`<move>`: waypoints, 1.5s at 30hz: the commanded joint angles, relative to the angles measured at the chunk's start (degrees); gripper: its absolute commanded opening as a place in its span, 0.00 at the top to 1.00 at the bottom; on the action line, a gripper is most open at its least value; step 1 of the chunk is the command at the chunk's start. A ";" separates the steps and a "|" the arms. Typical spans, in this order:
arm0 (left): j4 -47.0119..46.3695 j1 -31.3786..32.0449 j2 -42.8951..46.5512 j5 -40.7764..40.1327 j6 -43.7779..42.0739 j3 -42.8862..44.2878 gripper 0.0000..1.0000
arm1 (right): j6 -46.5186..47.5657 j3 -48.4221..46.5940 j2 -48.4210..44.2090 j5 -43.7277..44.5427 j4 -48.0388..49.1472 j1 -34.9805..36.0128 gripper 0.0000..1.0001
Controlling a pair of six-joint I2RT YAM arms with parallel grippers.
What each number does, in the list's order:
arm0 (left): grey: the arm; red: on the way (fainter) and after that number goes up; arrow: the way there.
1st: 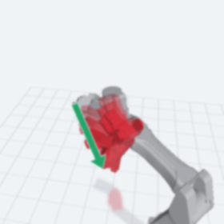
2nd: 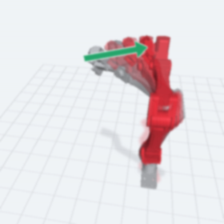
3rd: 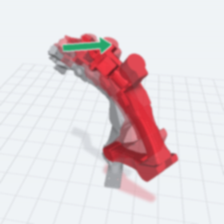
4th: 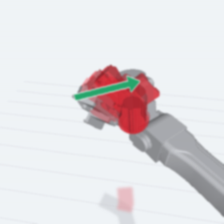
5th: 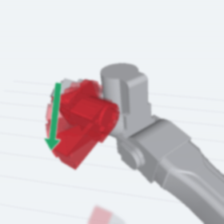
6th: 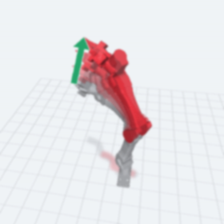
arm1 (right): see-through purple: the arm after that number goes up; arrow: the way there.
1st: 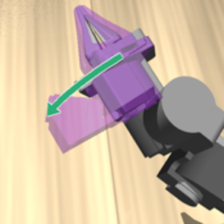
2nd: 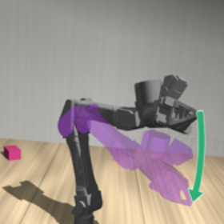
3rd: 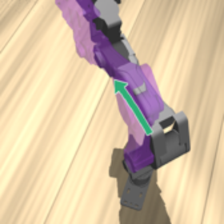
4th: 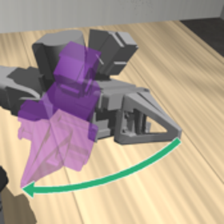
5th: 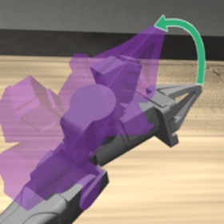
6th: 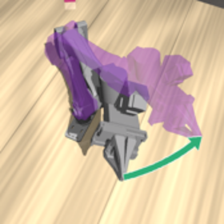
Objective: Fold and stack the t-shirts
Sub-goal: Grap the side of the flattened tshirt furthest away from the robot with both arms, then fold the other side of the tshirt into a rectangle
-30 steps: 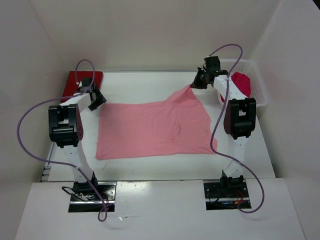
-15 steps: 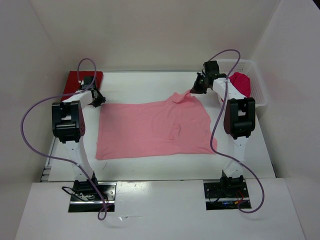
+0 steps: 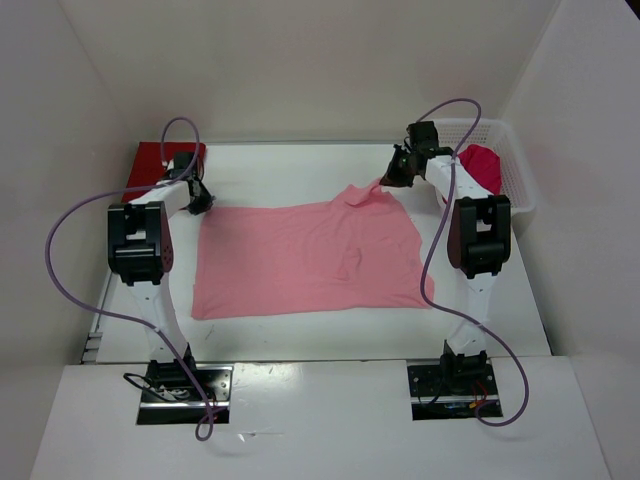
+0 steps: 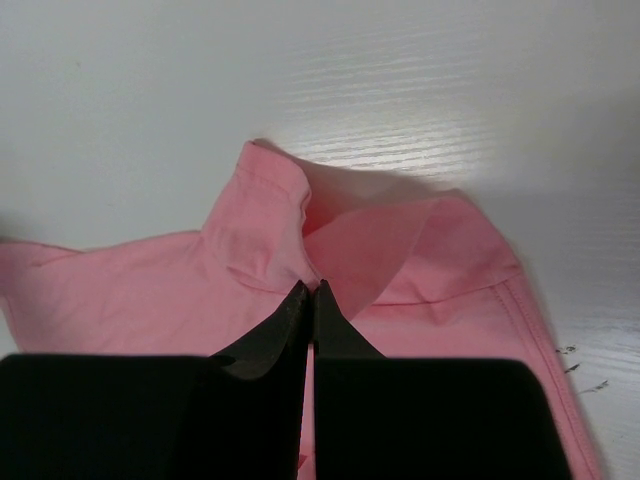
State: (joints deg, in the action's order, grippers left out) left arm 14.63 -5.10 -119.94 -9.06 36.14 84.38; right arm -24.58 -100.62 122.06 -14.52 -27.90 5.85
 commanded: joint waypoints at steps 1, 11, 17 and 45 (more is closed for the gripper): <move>1.54 0.36 -0.47 -2.10 -0.72 0.70 0.88 | -0.29 -2.83 -1.12 -1.03 2.24 -0.40 0.97; 1.54 0.36 6.80 -0.62 -0.72 -0.44 1.00 | -0.29 -1.79 -3.40 -0.69 0.48 -0.40 1.00; 0.13 0.36 16.04 1.14 -1.34 -7.20 1.00 | -0.82 6.04 -11.40 1.52 1.01 -0.40 1.00; 2.24 -3.95 36.80 8.35 -1.96 -29.62 1.00 | -5.56 43.31 -50.78 6.18 -12.71 -8.74 1.00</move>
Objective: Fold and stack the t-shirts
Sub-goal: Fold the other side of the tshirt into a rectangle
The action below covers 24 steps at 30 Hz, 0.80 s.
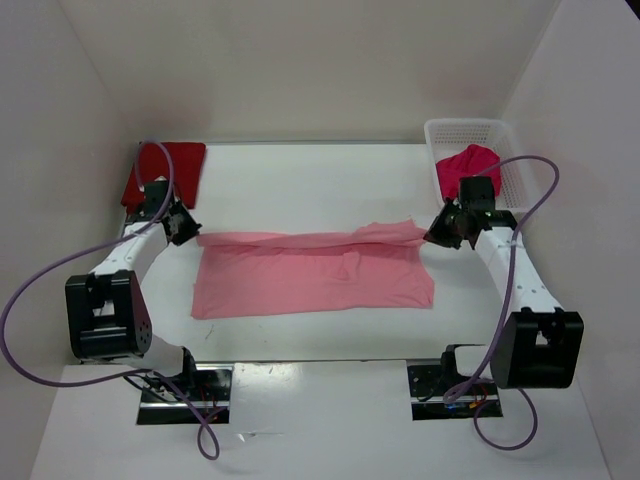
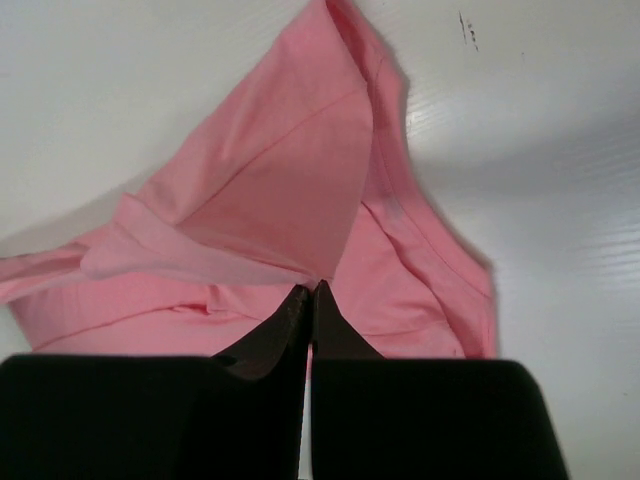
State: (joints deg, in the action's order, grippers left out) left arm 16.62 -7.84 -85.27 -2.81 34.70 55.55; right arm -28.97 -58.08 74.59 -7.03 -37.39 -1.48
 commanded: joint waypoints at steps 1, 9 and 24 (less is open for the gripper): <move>0.25 -1.83 2.13 3.32 -0.51 -1.32 1.00 | -1.18 1.39 -3.83 -1.32 -3.92 -1.95 1.00; 2.71 -3.68 3.53 5.27 -0.51 -3.95 0.94 | -0.65 1.40 -5.67 -1.33 -8.84 -1.95 0.94; 2.45 -4.73 11.54 9.66 1.95 -5.36 0.68 | 3.21 -1.59 -7.35 -5.01 -10.87 -1.95 0.69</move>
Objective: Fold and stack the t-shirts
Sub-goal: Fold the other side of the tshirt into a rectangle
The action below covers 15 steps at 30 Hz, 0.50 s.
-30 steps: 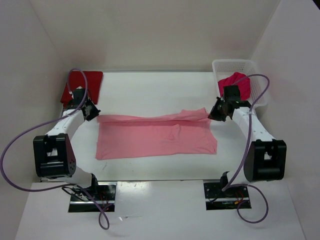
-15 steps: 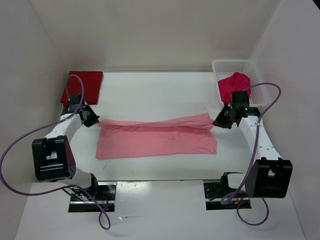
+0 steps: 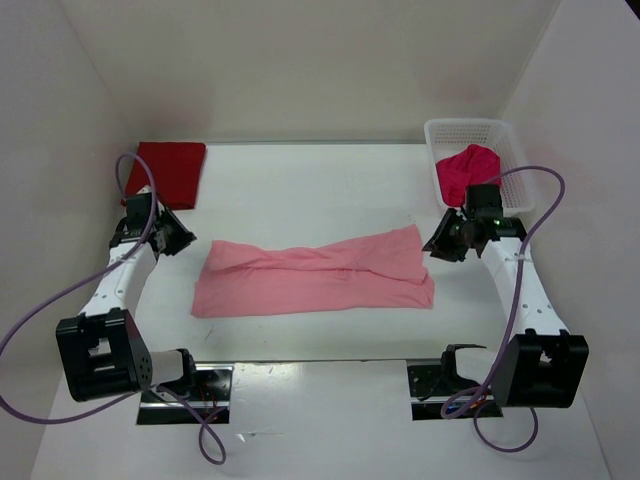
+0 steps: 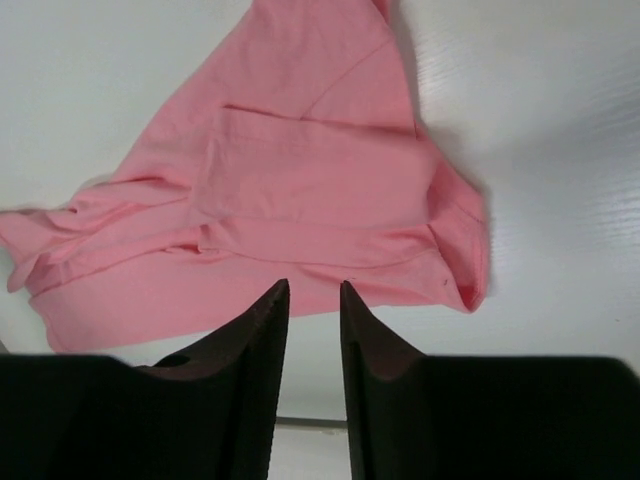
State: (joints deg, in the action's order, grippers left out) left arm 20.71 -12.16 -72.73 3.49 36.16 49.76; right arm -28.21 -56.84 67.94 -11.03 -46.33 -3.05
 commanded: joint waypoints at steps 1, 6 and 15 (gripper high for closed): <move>-2.25 0.12 -1.01 3.37 0.49 0.95 0.68 | 2.45 -3.53 -0.71 -1.54 -3.41 -0.38 0.66; -1.64 2.06 -3.02 2.14 -1.01 0.52 0.55 | 3.68 -5.13 -1.23 -0.93 -3.96 0.23 0.67; -1.11 2.06 -4.00 6.01 1.27 -5.02 0.37 | -0.01 -6.61 16.84 -0.12 12.83 16.05 0.93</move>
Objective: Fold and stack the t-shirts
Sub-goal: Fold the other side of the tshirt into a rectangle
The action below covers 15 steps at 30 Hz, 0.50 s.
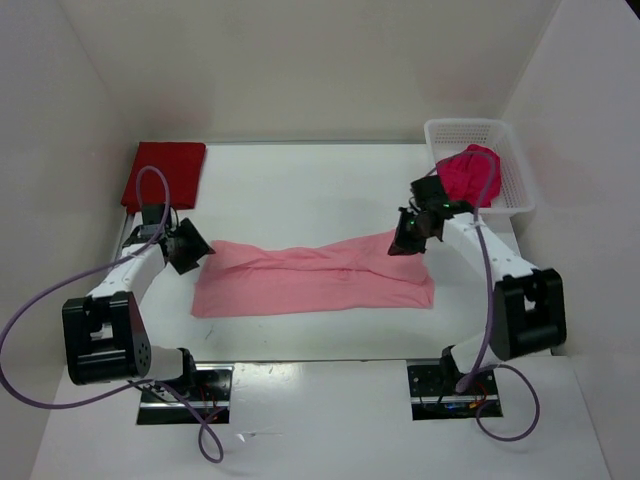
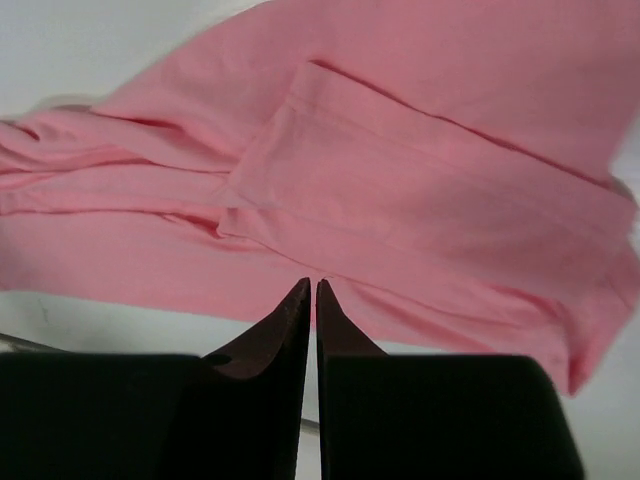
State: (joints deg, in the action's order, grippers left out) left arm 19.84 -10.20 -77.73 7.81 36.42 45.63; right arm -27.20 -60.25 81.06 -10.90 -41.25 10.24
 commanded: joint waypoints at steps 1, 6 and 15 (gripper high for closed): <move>-0.24 0.09 1.79 1.68 1.80 -1.93 0.35 | -1.01 -3.82 4.98 -0.27 8.81 4.07 0.90; -3.66 0.61 -0.31 4.40 4.70 -3.26 0.37 | -1.53 -5.57 9.11 0.26 12.43 4.70 0.82; -2.43 2.99 -1.37 3.45 5.85 -3.26 0.50 | -0.31 -9.36 17.01 4.48 13.65 4.70 0.60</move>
State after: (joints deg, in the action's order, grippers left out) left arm 17.96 -7.35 -79.44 11.88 41.04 42.74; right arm -27.88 -66.65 95.26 -8.62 -30.81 14.76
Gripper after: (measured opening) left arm 0.505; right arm 0.384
